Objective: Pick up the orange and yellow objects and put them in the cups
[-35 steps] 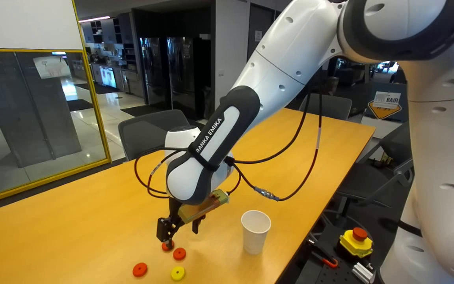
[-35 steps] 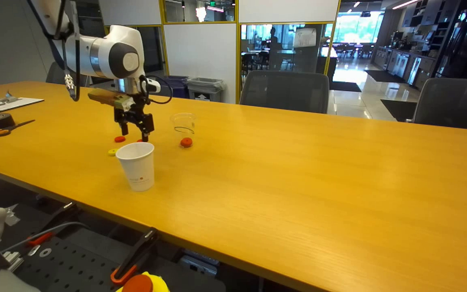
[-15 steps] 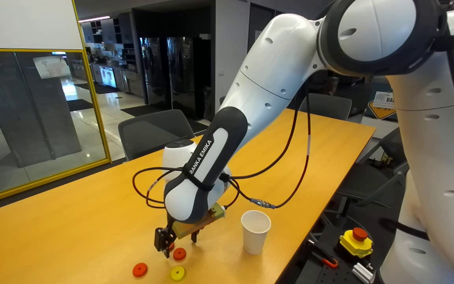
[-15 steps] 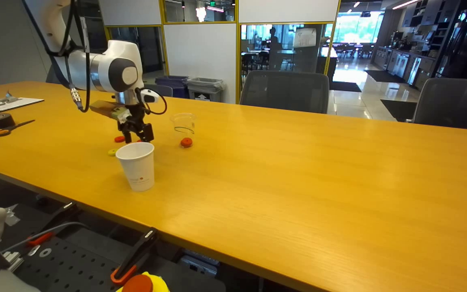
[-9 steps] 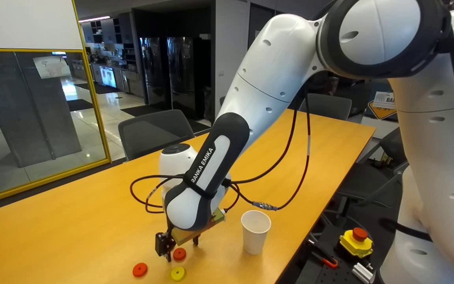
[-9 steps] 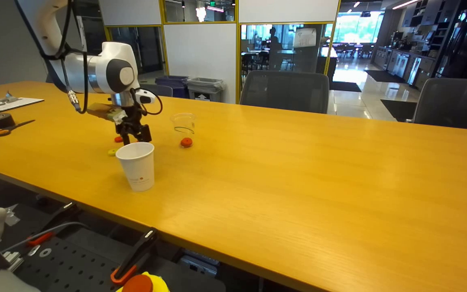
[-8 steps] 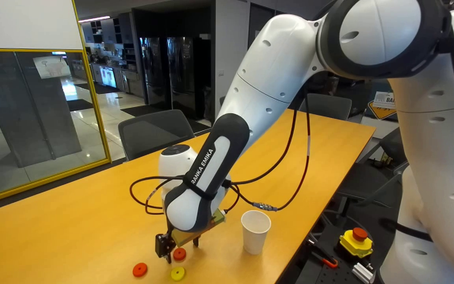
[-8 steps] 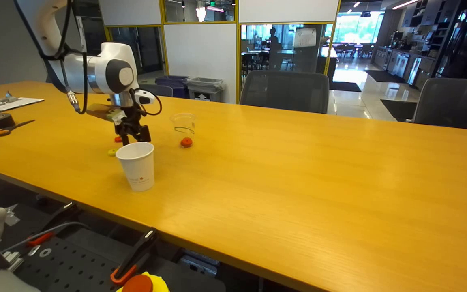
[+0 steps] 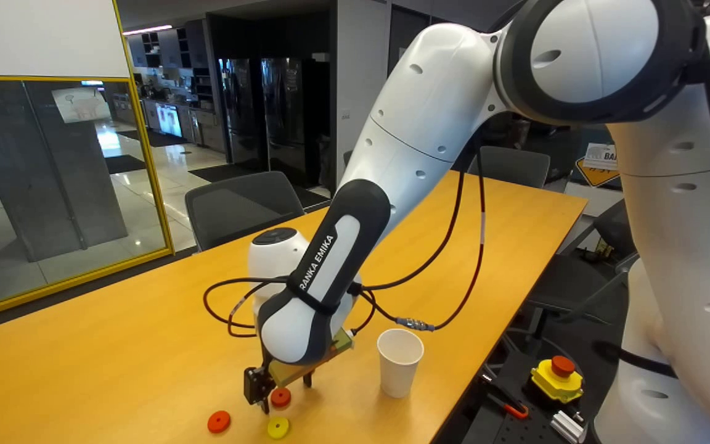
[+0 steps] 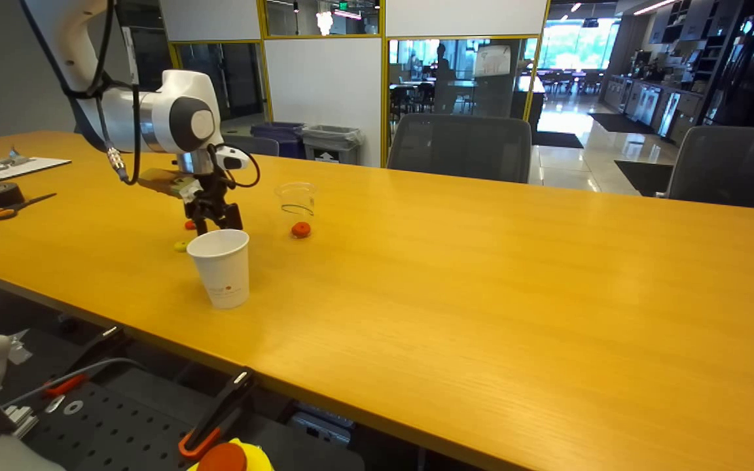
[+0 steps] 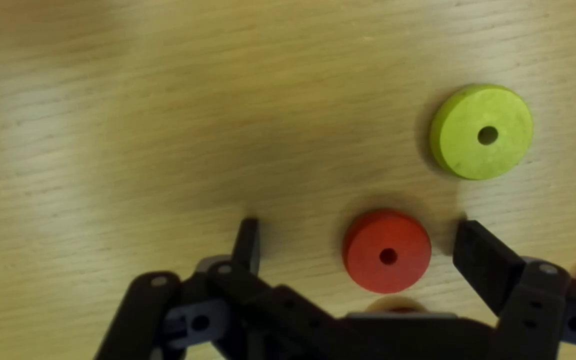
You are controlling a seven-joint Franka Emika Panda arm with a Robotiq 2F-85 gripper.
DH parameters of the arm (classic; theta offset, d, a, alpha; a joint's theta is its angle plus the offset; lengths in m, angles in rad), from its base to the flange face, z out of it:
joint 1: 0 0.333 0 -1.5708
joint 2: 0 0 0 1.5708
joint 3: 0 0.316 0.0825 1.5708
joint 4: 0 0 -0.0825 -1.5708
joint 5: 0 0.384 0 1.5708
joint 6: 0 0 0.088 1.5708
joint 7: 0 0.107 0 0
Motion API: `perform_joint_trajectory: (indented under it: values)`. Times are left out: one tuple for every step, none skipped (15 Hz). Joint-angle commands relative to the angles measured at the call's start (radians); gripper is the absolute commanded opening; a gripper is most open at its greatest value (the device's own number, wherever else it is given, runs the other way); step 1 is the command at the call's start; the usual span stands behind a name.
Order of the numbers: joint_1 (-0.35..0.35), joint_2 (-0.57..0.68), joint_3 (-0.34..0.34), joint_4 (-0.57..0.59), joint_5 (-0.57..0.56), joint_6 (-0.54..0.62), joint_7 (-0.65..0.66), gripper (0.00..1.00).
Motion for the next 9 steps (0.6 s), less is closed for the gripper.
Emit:
perform_joint_trajectory:
  values:
    - [0.024,-0.006,-0.028,0.004,-0.034,0.006,0.038,0.98]
    - [0.026,-0.007,-0.032,0.002,-0.038,0.008,0.041,0.75]
    - [0.028,-0.007,-0.034,0.002,-0.040,0.009,0.043,0.74]
    - [0.029,-0.008,-0.036,0.001,-0.043,0.008,0.045,0.70]
    - [0.031,-0.014,-0.039,-0.002,-0.048,0.009,0.049,0.63]
    - [0.035,-0.020,-0.043,-0.003,-0.056,0.007,0.056,0.54]
    - [0.040,-0.024,-0.046,-0.005,-0.066,0.007,0.065,0.46]
    - [0.045,-0.030,-0.052,-0.007,-0.079,0.005,0.075,0.40]
    - [0.052,-0.036,-0.059,-0.009,-0.093,-0.001,0.085,0.31]
